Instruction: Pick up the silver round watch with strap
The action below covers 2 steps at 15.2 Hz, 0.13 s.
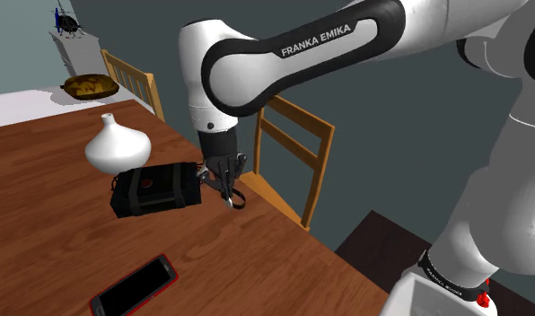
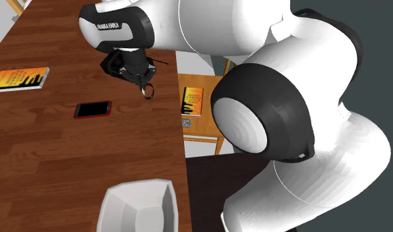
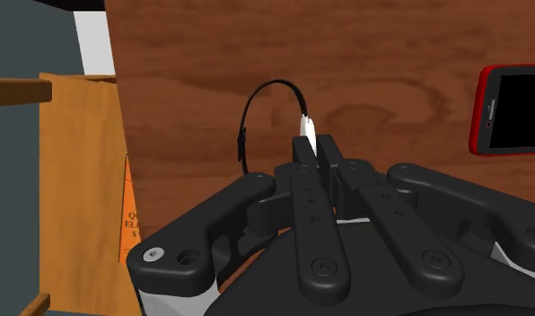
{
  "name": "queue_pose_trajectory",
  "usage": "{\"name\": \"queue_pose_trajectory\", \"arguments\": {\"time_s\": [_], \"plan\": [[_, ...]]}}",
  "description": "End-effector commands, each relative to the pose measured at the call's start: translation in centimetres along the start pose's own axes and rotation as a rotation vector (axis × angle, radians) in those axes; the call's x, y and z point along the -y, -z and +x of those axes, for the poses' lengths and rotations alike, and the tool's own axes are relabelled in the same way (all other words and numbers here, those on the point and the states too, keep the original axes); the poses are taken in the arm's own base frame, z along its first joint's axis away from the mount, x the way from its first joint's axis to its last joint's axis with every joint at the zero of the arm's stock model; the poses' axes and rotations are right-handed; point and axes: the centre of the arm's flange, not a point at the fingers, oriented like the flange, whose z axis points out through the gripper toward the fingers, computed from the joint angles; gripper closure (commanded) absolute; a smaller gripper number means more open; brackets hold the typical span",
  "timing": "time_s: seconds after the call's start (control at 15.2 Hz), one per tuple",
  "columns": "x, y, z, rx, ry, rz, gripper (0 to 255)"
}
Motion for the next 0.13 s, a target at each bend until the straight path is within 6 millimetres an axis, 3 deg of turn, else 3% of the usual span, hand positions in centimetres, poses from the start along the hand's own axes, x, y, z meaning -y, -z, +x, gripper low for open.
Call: {"name": "queue_pose_trajectory", "arguments": {"time_s": [0.0,0.07], "plan": [[-0.05,0.58,-0.13,0.000,0.000,0.000,255],[-0.05,0.58,-0.12,0.000,0.000,0.000,255]]}}
